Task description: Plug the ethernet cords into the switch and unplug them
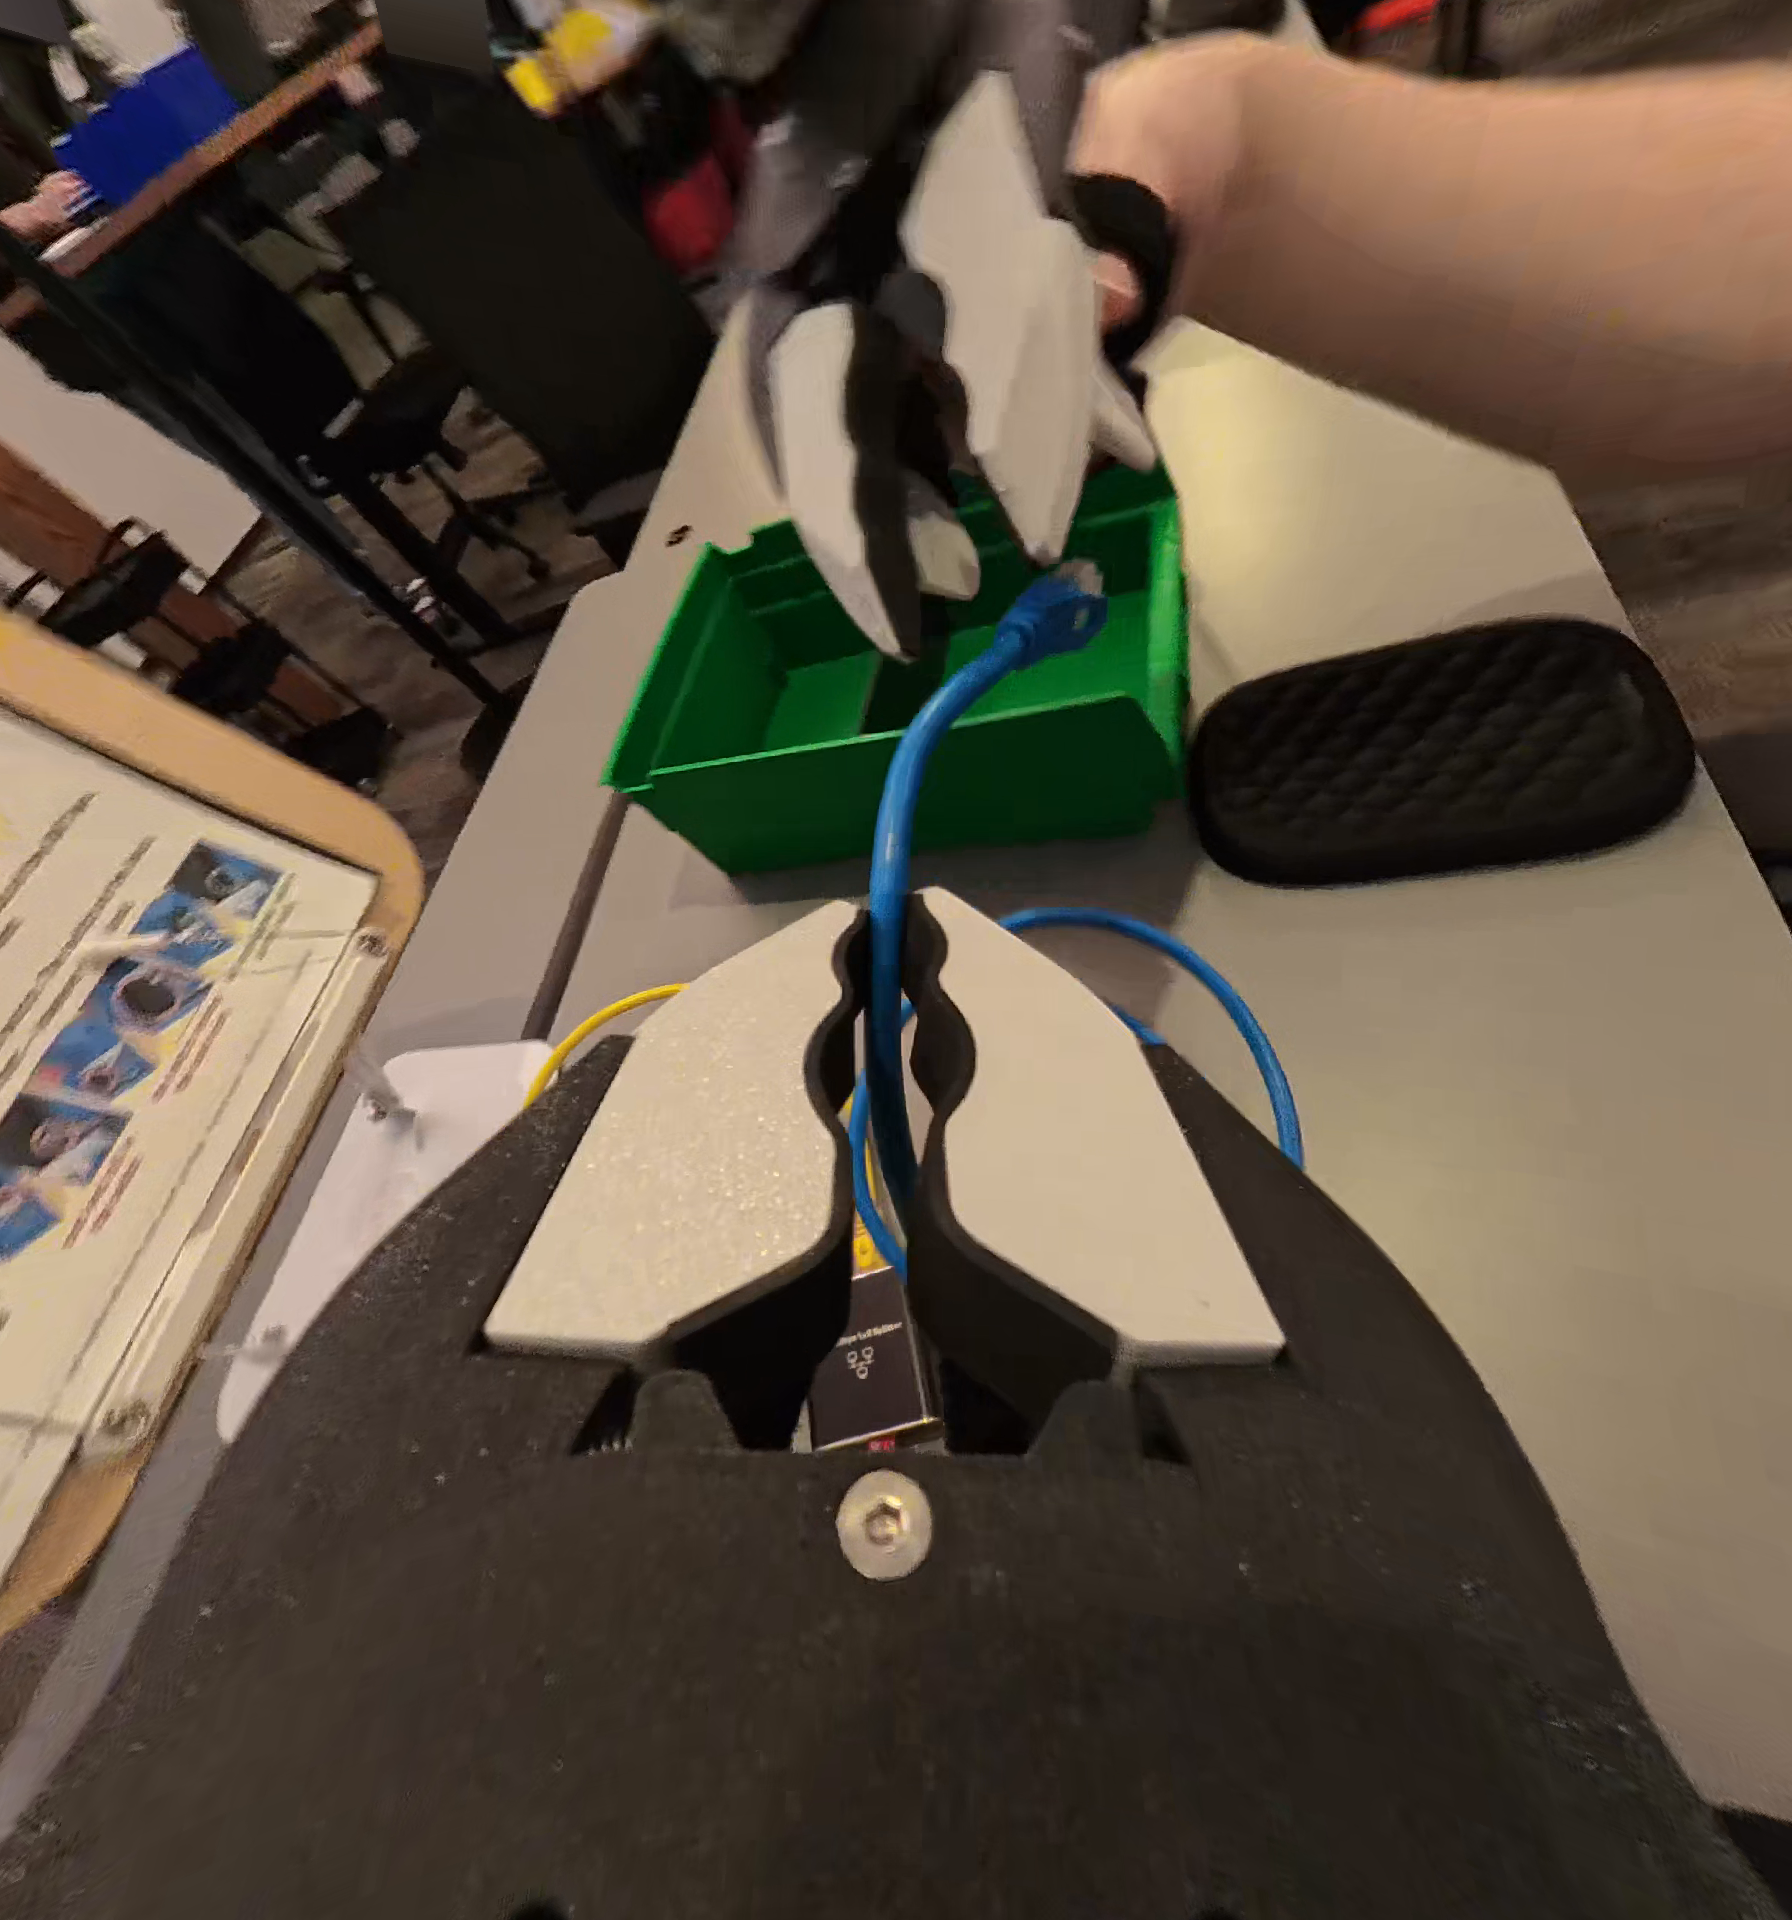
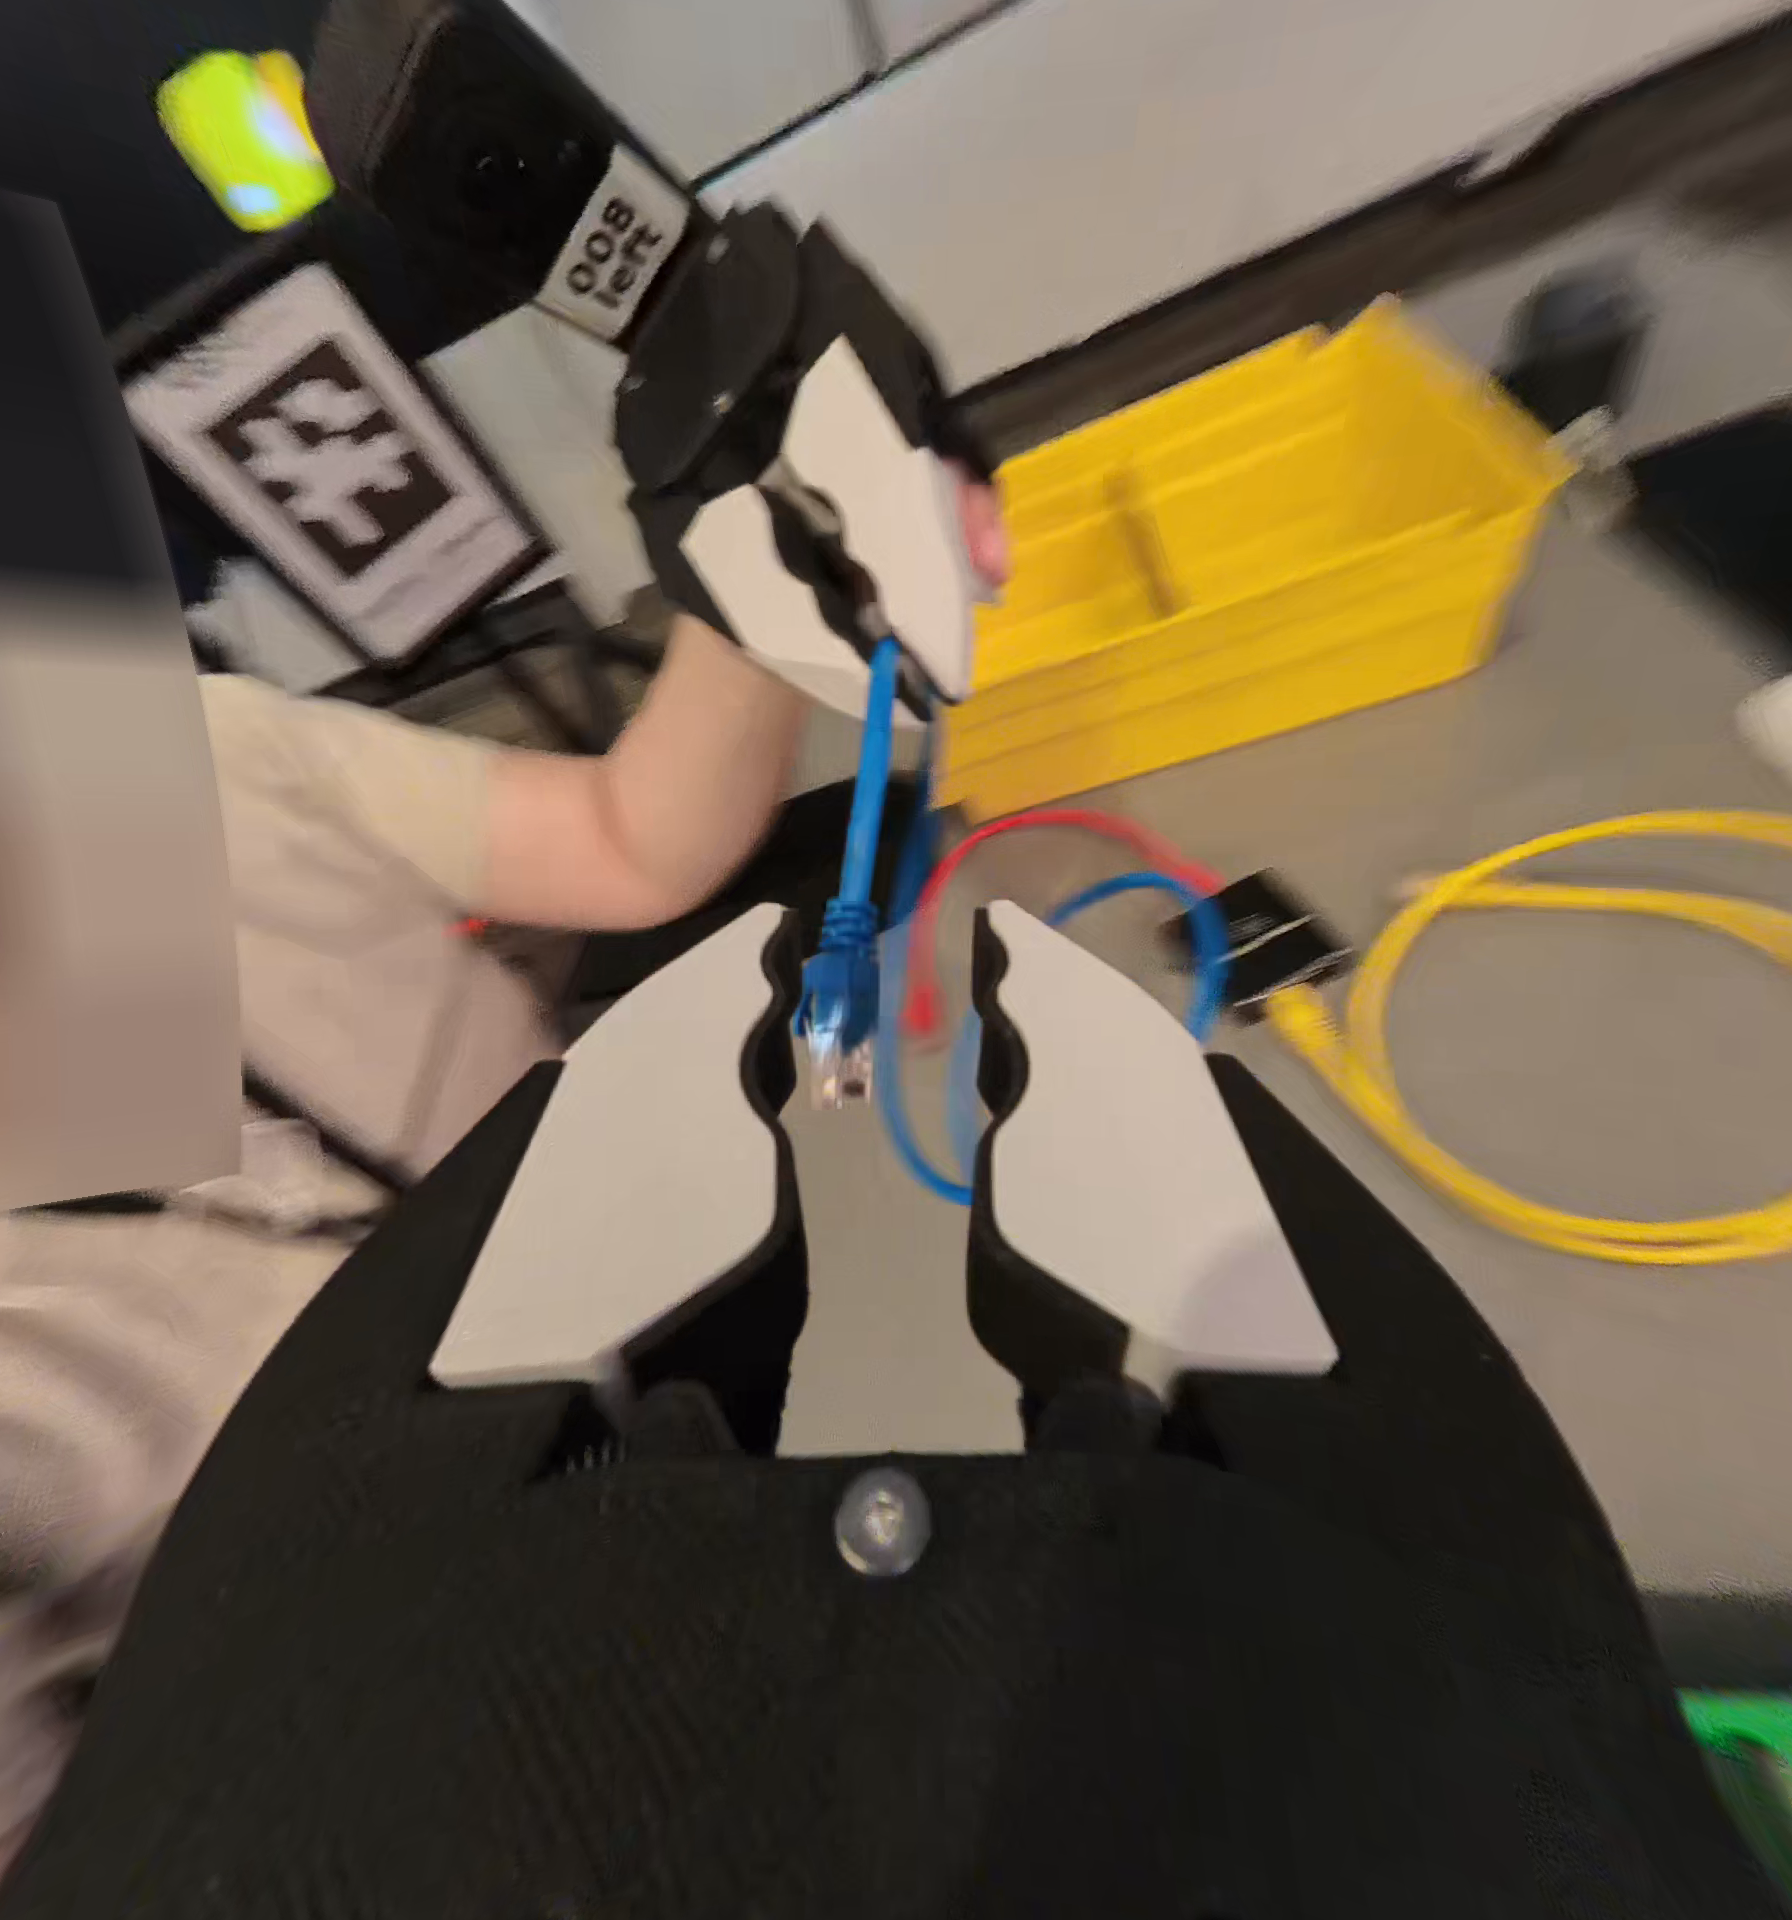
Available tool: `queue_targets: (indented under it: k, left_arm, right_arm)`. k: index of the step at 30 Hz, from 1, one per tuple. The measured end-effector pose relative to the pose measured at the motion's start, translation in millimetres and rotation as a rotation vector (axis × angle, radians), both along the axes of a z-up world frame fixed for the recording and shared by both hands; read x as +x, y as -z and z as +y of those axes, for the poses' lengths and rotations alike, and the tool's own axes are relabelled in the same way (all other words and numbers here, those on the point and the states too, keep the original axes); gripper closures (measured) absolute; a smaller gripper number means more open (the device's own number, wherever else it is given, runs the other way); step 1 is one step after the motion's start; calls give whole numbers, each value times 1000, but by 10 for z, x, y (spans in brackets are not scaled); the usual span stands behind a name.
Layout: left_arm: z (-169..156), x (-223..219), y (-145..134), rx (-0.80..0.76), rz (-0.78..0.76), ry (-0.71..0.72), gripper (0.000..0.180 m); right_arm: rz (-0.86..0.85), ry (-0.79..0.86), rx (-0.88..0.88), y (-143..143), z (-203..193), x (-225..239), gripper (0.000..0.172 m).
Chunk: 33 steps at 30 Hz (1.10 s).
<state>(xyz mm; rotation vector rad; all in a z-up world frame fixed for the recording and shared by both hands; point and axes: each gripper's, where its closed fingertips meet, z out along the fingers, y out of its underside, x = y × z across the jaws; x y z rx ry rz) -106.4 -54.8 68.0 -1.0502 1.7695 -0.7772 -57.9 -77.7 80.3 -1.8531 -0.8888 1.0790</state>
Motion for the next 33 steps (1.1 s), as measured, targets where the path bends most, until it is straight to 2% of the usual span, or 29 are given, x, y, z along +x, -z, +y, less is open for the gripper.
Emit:
queue_targets:
  k: [2, 4, 6, 8, 10, 12, 14, 15, 17, 18, 19, 20, 21, 24, 26, 28, 30, 33]
  left_arm:
    - [160, -29, -83, -100, -27, -88, 176]
    - [322, -54, -91, -249, -19, -184, 176]
    - [408, -55, -82, -401, -23, -226, 176]
    - [452, -28, -95, -522, -43, -227, 176]
    - [466, -1, -116, -583, -66, -213, 176]
    - [493, 17, -112, -577, -76, -232, 176]
    - [540, 29, -82, -556, -71, -286, 176]
    - [556, 35, -70, -560, -69, -310, 176]
    - [562, 46, -69, -581, -73, -329, 176]
    - [569, 45, -68, -592, -73, -338, 176]
    - [583, 41, -65, -599, -74, -347, 176]
    - [596, 35, -63, -602, -76, -352, 176]
    - [608, 28, -64, -607, -79, -354, 176]
    - [563, 7, -131, -657, -106, -291, 170]
    - [500, -13, -190, -692, -115, -211, 148]
    - [461, -78, -228, -683, -119, -131, 142]
    - [432, -186, -297, -660, -146, -46, 135]
    - [254, -410, -364, -598, -166, 142, 135]
  right_arm:
    - [-47, 250, 223, -104, 191, 225, 136]
    - [-61, 478, 413, -245, 211, 400, 136]
    - [7, 507, 527, -294, 27, 229, 137]
    - [62, 475, 514, -141, -86, -108, 137]
    - [83, 467, 465, 134, -61, -511, 135]
    - [77, 492, 455, 390, 40, -893, 134]
    - [15, 530, 446, 594, 179, -1164, 125]
    - [-14, 548, 440, 649, 243, -1266, 120]
    - [-75, 594, 429, 715, 375, -1382, 120]
    - [-76, 596, 424, 722, 424, -1431, 121]
    - [-70, 583, 401, 736, 448, -1470, 131]
    - [-66, 563, 374, 754, 450, -1489, 153]
    - [-55, 537, 352, 759, 427, -1499, 160]
    - [-72, 392, 330, 736, 251, -1437, 163]
    - [-144, 220, 305, 744, 65, -1336, 163]
    - [-189, -11, 159, 766, -216, -1190, 164]
    - [-202, -245, 157, 664, -517, -1000, 164]
    - [-184, -503, 92, 436, -876, -753, 165]
